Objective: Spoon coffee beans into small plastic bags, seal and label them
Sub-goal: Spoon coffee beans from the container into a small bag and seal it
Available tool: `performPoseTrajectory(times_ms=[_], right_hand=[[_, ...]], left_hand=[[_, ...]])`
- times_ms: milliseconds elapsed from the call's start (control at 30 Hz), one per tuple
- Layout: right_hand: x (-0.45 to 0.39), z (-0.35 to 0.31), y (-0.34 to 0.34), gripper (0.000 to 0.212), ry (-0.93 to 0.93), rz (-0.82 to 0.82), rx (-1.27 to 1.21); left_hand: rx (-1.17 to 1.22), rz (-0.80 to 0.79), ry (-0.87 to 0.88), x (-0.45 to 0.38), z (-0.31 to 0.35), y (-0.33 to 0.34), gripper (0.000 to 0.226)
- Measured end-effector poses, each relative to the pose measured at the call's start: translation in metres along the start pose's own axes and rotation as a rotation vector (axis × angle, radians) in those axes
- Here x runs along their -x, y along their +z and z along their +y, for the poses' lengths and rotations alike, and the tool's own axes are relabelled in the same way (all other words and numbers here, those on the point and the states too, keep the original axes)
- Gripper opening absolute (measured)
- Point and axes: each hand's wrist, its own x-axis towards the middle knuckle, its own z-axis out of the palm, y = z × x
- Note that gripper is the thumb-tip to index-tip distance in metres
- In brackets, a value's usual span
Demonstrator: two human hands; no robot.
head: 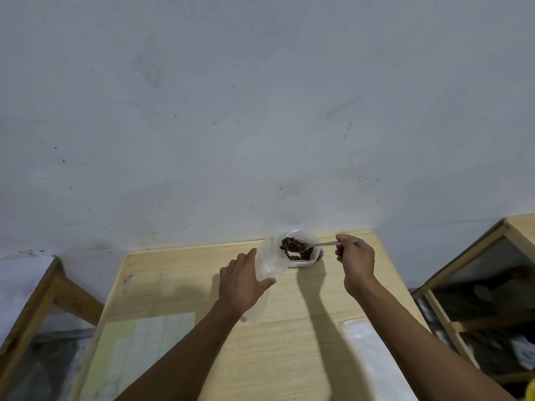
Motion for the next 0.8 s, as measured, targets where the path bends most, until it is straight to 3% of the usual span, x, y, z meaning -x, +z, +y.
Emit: performPoseTrajectory(times_ms=[267, 533, 800], right_hand=[[0.028, 0.014, 0.001, 0.018, -0.103, -0.115, 0.081], [0.040, 0.031, 0.018, 0.026, -0.142, -0.205, 0.000], [0.035, 0.029, 0.025, 0.024, -0.218, -0.154, -0.048]], left_hand=[[-0.013, 0.016, 0.051, 0.006, -0.002, -0.003, 0.082], [-0.015, -0.034, 0.034, -0.001, -0.019, -0.011, 0.082], [-0.035, -0.001, 0.020, -0.007, -0.029, -0.015, 0.077]])
